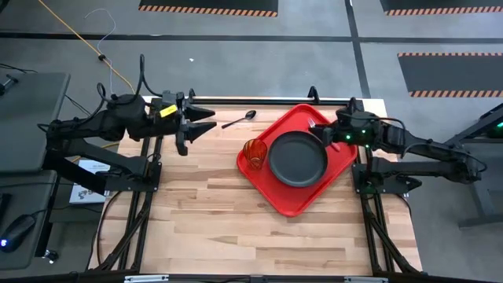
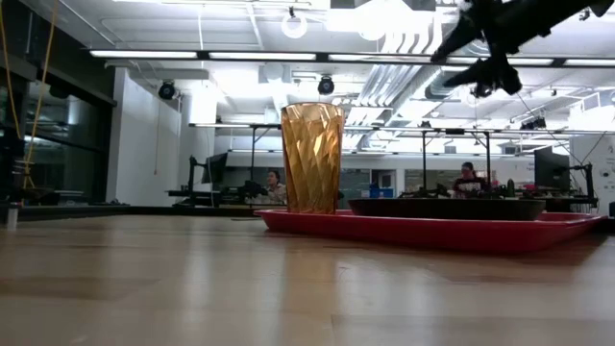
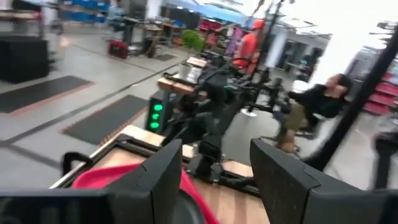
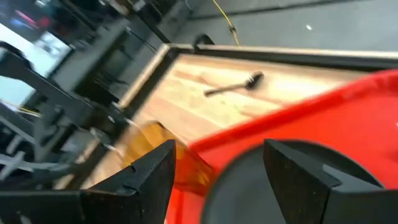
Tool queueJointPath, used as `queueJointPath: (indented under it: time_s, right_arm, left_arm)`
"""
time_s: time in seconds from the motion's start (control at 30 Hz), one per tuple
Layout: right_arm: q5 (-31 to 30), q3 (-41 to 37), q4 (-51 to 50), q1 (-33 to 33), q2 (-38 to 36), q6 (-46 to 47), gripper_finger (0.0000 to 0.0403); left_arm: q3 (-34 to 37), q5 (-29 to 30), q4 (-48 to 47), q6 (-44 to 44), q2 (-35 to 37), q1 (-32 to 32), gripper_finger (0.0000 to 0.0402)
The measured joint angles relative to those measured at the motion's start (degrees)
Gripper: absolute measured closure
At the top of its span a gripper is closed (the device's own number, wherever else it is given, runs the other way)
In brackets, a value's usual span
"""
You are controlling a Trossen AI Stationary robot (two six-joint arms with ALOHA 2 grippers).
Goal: Pick and place plate/cup/fork/spoon on tray
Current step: Put the black spoon on the red serving tray to the right of the pink fork
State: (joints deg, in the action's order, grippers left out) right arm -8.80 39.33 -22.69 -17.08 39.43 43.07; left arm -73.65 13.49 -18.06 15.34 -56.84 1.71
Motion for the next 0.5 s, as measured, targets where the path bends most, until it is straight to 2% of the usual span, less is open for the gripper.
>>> queueJointPath:
  time_s: [0.13, 0.2, 0.37, 0.5]
  right_arm:
    - [0.4, 0.0, 2.9, 0.0, -0.2, -0.2, 0.0171]
    - [0.6, 0.0, 3.0, 0.0, -0.2, -0.1, 0.0171]
    - [1.4, 0.0, 2.9, 0.0, -0.1, 0.5, 0.0171]
    - [1.7, 0.0, 2.8, 0.0, -0.1, 1.3, 0.0171]
  left_arm:
    - [0.0, 3.6, -1.4, 2.8, -1.8, -2.5, 0.0225]
    - [-0.3, 3.0, -3.8, 5.4, -3.4, -5.7, 0.0225]
    - [-4.6, -4.6, -18.8, 5.8, -12.1, -20.2, 0.0225]
    - [-5.2, -15.2, -26.1, 1.3, -22.3, -32.3, 0.0225]
